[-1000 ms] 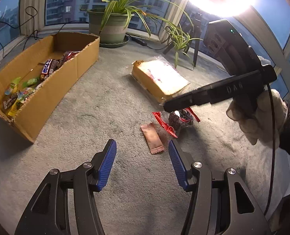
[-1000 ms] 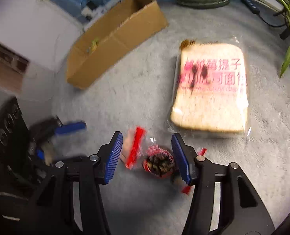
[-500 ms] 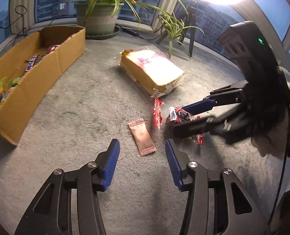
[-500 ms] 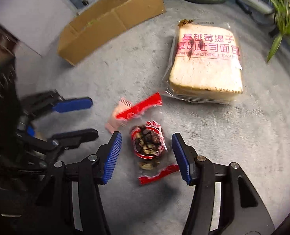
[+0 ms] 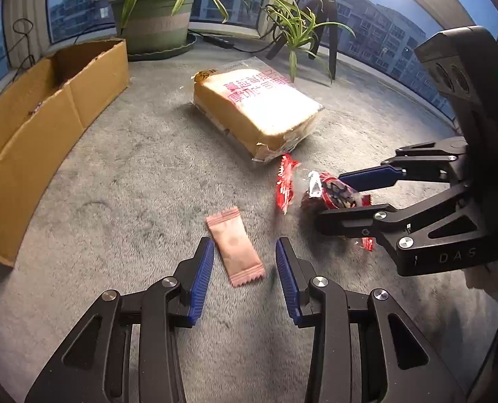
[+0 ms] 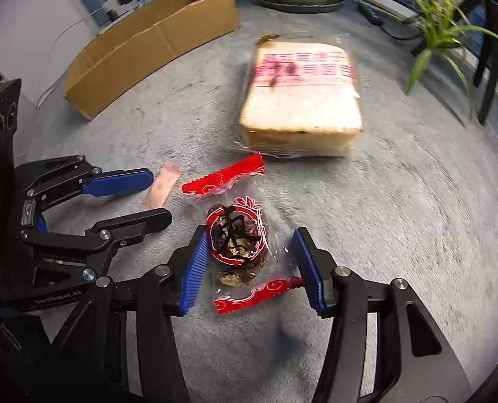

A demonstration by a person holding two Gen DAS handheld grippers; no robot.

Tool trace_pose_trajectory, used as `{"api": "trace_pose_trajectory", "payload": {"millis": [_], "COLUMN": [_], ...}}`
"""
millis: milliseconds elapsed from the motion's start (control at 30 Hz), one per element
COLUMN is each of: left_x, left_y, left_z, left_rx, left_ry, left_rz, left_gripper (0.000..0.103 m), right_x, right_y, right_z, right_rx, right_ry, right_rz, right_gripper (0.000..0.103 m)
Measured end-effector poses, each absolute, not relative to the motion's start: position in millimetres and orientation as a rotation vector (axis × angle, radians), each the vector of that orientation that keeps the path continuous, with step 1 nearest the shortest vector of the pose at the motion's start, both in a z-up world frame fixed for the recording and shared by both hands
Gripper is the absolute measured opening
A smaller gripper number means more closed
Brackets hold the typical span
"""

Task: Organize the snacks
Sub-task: 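Grasp the pink packet with the left tool while the right tool grasps the red pastry bag, then lift both held snacks, carry them over the box and open both tools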

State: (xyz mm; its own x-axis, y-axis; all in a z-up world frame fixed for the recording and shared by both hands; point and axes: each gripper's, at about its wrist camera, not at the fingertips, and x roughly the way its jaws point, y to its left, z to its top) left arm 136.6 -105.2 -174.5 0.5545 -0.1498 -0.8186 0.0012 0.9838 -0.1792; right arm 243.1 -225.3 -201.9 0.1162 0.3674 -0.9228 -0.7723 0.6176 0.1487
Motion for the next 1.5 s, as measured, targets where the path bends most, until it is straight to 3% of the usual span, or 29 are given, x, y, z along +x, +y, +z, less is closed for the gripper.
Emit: {"api": "trace_pose_trajectory", "payload": {"millis": [67,167,200,500,733,1500], "left_x": [139.1,140.0,139.3,134.1,130.8,110.2], "left_y": [-109.0,-114.8,-114.6,-108.7,-107.4,-85.3], "left_z": [-174.4,-175.4,-175.5,-175.9,-174.4,-142.3], "left_rx": [-0.145,-0.058,-0.046,-0.002,-0.020,-0.056], "left_ry": [0.977,0.965,0.962,0.949,0.936,0.843], "left_rz": [-0.078,-0.032,-0.030,-0.074,-0.085,-0.141], "left_gripper": [0.036,0.020,0.018,0.018,0.017,0.017], "right_x": [243.9,241.9,241.9,234.2,229.1,208.2], "right_y": [-228.9,-237.2,-237.8,-243.5,-243.7,-254.0], "right_z": [-202.3,-202.2,-202.3,-201.1,-199.2,-170.7], "right_rx": [-0.391,-0.375,-0.374,-0.395,-0.378,-0.310], "right_ry": [1.187,1.192,1.193,1.167,1.117,1.065], "right_rz": [0.852,0.816,0.810,0.786,0.765,0.665], "right_gripper": [0.053,0.053,0.053,0.053,0.037,0.035]}}
